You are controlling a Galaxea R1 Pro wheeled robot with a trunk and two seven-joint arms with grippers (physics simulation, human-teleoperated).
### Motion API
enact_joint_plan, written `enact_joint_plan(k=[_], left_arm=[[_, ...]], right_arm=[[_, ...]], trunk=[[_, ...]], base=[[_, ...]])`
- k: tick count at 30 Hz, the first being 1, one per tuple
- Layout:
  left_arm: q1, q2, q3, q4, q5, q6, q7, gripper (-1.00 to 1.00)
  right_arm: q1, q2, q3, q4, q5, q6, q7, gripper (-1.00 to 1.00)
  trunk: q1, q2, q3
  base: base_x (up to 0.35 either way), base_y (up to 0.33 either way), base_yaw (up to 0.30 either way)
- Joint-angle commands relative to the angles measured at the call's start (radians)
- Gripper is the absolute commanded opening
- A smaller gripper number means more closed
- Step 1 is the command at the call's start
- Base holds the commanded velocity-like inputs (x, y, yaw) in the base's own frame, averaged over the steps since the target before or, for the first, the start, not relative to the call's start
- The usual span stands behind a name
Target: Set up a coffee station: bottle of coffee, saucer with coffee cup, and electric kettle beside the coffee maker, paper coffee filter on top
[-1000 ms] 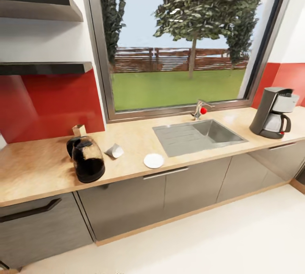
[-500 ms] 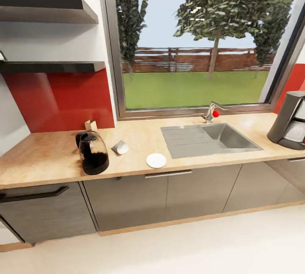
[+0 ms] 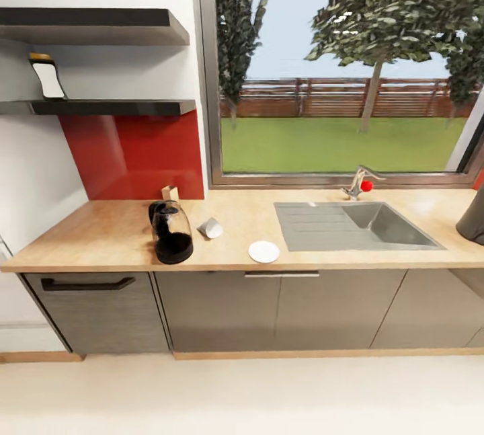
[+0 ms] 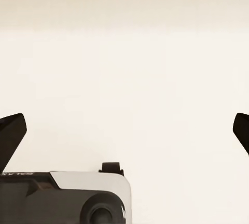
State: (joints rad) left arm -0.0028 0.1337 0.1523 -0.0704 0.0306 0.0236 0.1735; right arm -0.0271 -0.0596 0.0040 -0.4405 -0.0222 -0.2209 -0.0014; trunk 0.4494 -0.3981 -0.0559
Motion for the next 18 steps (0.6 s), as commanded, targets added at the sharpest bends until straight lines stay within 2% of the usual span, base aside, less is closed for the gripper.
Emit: enact_joint_plan(k=[1,13,18], left_arm=[[0.000,0.000,0.004,-0.002,0.004,0.002,0.001,1.00],[0.000,0.000,0.007,-0.005,0.004,0.002,0.001,1.00],[0.000,0.000,0.007,-0.009,0.003,0.001,0.000,1.00]], right_arm=[[-0.001,0.000,0.001,0.000,-0.002,-0.003,0.000,1.00],[-0.001,0.000,0.001,0.000,-0.002,-0.003,0.000,1.00],[-0.001,0.001,0.001,0.000,-0.002,-0.003,0.000,1.00]], trunk=[[0.001,-0.002,-0.001],[0.001,-0.002,0.011],[0.001,-0.002,0.017]], base=[[-0.012,-0.009,0.226],[-0.002,-0.002,0.221],[0.150,-0.112,0.220]])
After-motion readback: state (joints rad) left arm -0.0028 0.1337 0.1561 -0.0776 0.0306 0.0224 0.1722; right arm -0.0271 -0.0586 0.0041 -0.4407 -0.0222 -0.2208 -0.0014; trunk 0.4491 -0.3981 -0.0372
